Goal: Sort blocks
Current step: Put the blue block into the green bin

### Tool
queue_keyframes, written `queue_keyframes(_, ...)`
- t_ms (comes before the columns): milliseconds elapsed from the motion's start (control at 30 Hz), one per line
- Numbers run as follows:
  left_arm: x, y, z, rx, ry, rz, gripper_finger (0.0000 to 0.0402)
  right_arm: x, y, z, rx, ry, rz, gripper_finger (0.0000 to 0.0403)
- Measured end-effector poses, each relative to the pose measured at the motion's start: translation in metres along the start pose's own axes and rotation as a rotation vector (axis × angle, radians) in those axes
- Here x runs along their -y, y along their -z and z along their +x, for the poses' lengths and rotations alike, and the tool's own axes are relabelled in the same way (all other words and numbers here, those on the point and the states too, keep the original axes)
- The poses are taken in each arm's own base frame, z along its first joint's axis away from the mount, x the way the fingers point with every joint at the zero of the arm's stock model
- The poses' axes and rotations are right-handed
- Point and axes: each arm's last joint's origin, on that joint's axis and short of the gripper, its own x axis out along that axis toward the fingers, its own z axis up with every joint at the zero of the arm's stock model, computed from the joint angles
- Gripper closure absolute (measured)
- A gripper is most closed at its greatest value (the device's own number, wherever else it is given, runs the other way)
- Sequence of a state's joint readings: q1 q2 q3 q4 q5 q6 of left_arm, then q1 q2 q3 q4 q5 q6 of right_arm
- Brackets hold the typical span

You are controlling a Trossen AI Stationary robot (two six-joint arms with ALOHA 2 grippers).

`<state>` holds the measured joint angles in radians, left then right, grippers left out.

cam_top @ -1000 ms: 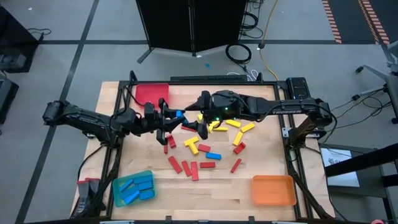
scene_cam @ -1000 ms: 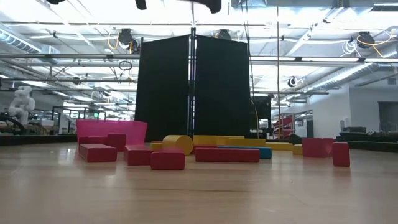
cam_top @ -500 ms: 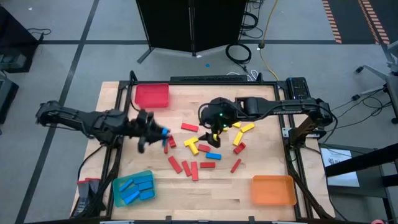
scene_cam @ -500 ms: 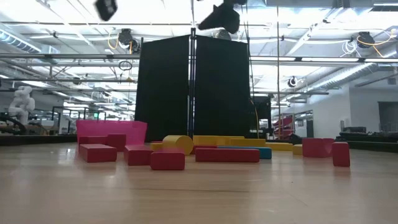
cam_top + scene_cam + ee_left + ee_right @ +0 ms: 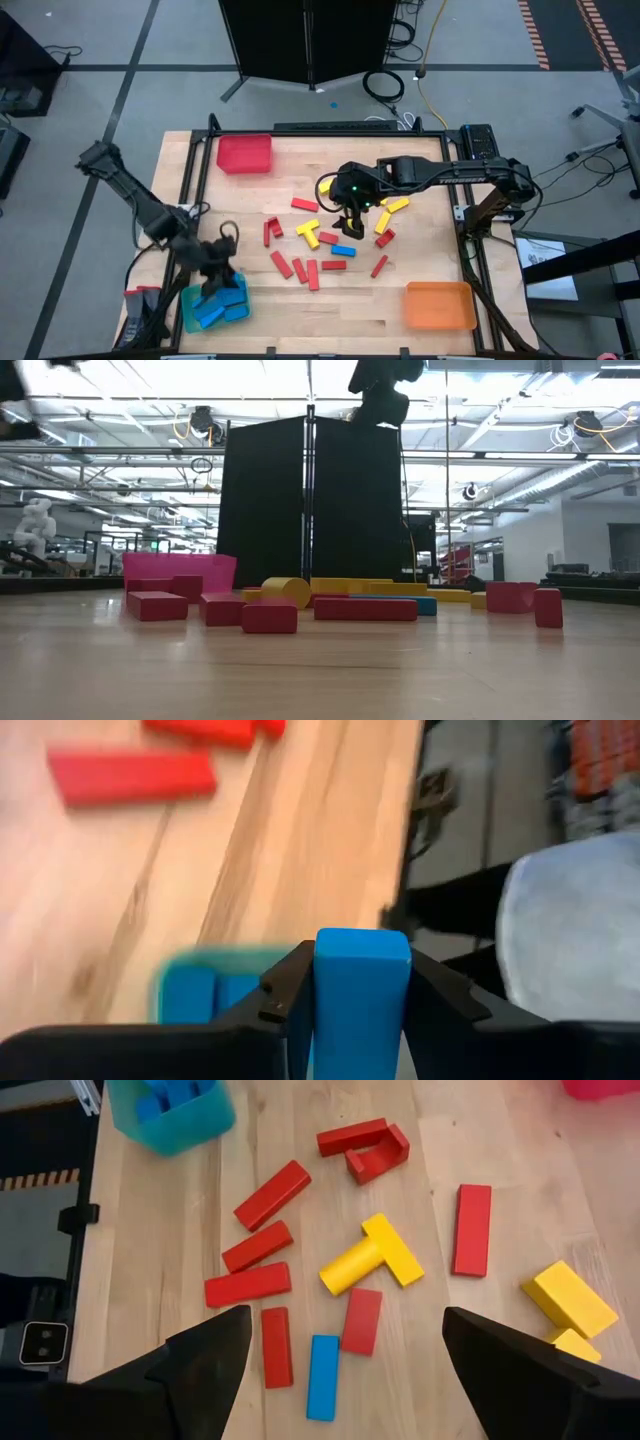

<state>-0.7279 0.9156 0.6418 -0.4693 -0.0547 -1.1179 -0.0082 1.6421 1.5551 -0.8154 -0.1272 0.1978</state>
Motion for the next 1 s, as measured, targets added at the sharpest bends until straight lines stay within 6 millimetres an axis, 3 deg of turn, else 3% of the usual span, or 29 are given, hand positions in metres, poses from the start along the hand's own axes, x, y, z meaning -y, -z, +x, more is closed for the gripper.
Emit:
queue_keyframes(200,0.005,0.028,0.027,-0.051,-0.109,-0.013,0.0278,0.0,0.0,0.0,0.0,0.001,0.001,0.0078)
queue_keyframes(467,0.001,0.05,0.054,-0.191,-0.219,-0.007,0.0278,0.003,-0.001,0.0,0.001,0.006,0.005,0.0078)
queue_keyframes(600,0.0,0.054,0.057,-0.242,-0.225,-0.006,0.0266,0.004,-0.001,-0.001,0.002,0.008,0.006,0.0078)
queue_keyframes(833,0.0,0.054,0.056,-0.266,-0.225,-0.028,0.0192,0.005,0.0,0.001,0.005,0.008,-0.006,0.0078)
queue_keyframes(1000,0.004,0.049,0.051,-0.245,-0.187,-0.073,0.0162,0.009,0.015,0.01,-0.093,0.047,-0.005,0.0078)
